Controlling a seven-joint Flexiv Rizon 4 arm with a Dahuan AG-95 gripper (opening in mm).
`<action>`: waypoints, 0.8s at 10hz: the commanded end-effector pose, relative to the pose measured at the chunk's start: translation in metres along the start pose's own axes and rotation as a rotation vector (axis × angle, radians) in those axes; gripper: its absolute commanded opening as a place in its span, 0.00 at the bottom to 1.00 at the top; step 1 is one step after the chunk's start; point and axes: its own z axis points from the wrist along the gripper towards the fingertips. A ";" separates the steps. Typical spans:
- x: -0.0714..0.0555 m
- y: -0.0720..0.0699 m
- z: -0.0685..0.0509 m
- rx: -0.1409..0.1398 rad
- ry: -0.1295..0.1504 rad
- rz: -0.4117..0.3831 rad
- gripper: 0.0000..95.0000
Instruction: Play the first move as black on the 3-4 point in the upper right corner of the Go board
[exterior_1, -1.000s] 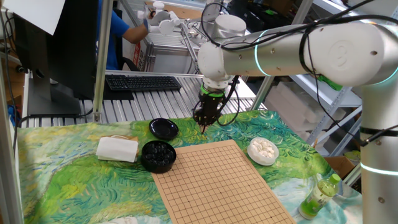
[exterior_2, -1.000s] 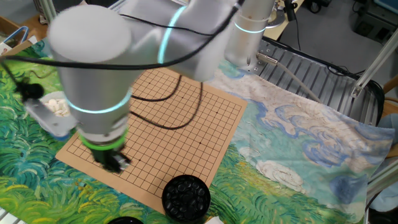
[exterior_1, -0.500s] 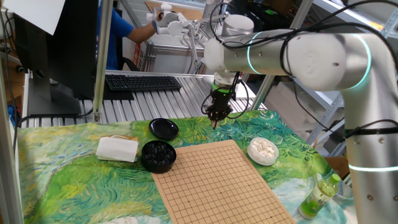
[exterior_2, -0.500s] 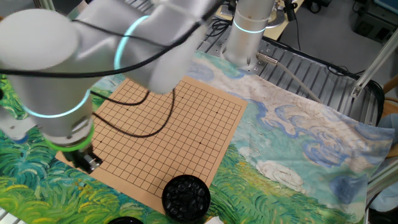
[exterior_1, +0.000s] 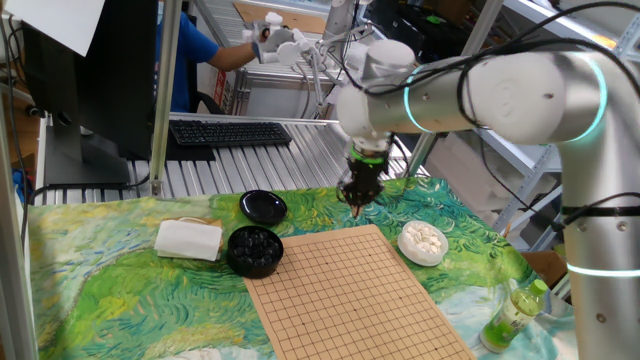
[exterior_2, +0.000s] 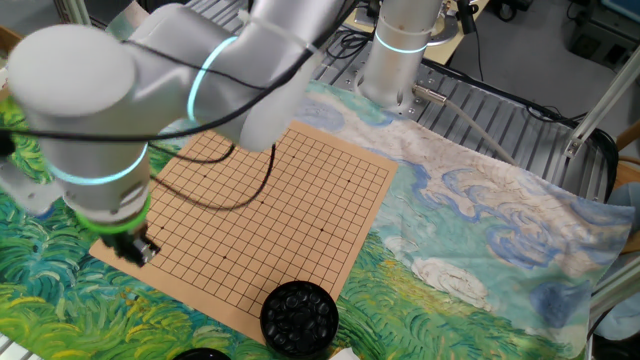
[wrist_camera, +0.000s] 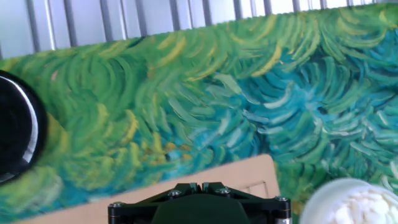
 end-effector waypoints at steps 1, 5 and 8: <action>0.000 -0.003 0.006 0.023 0.009 0.012 0.00; 0.016 -0.011 0.022 0.046 0.025 0.035 0.00; 0.016 -0.011 0.022 0.068 0.044 0.042 0.00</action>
